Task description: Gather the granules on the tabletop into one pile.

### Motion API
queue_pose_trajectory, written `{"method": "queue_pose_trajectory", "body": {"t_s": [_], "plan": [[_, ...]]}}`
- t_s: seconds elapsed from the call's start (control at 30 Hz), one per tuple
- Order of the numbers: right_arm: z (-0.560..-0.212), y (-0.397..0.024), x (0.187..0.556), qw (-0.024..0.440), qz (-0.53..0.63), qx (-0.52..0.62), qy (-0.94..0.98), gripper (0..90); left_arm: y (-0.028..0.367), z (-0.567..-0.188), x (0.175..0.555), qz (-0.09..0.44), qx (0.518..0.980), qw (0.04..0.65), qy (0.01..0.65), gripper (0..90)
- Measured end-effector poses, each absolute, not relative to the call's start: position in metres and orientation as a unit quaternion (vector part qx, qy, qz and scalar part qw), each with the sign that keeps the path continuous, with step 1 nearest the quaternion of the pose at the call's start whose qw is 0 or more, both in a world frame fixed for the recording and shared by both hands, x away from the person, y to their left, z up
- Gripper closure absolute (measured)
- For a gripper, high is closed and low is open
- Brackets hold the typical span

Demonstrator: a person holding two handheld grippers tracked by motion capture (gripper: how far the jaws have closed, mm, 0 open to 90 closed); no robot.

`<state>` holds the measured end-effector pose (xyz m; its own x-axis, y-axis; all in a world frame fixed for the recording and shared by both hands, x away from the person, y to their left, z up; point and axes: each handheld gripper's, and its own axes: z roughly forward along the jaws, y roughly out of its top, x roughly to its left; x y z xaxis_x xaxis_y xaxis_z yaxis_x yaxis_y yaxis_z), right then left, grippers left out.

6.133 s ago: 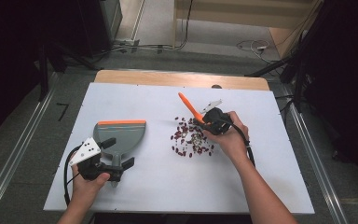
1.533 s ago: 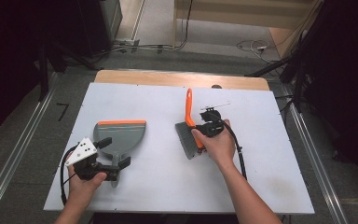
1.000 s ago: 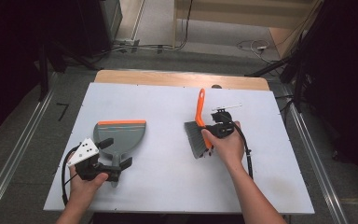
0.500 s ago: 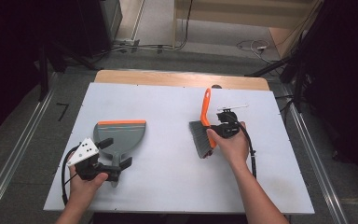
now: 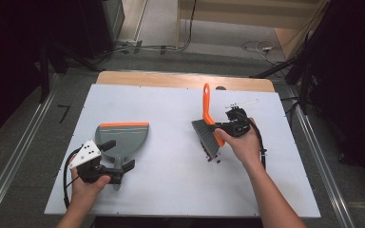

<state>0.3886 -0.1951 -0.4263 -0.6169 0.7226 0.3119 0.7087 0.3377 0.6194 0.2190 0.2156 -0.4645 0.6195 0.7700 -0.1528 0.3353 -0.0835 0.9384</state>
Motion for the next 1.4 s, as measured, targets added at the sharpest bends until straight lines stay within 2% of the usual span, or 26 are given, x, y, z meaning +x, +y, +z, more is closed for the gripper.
{"method": "queue_pose_trajectory", "body": {"t_s": [0.23, 0.4, 0.6, 0.77, 1.4], "plan": [[-0.413, -0.195, 0.367, 0.038, 0.336, 0.300, 0.892, 68.8, 0.214, -0.464, 0.219, 0.197, 0.710, 0.553, 0.389, 0.0], [-0.411, -0.196, 0.348, 0.042, 0.307, 0.232, 0.922, 68.8, 0.213, -0.465, 0.219, 0.196, 0.711, 0.551, 0.390, 0.0], [-0.422, -0.197, 0.338, 0.011, 0.287, 0.186, 0.940, 68.8, 0.212, -0.466, 0.221, 0.195, 0.712, 0.550, 0.392, 0.1], [-0.439, -0.194, 0.345, 0.004, 0.278, 0.175, 0.945, 68.8, 0.212, -0.465, 0.221, 0.195, 0.710, 0.551, 0.392, 0.1], [-0.447, -0.186, 0.391, 0.040, 0.296, 0.137, 0.945, 67.6, 0.212, -0.467, 0.221, 0.194, 0.713, 0.549, 0.391, 0.1]]}}
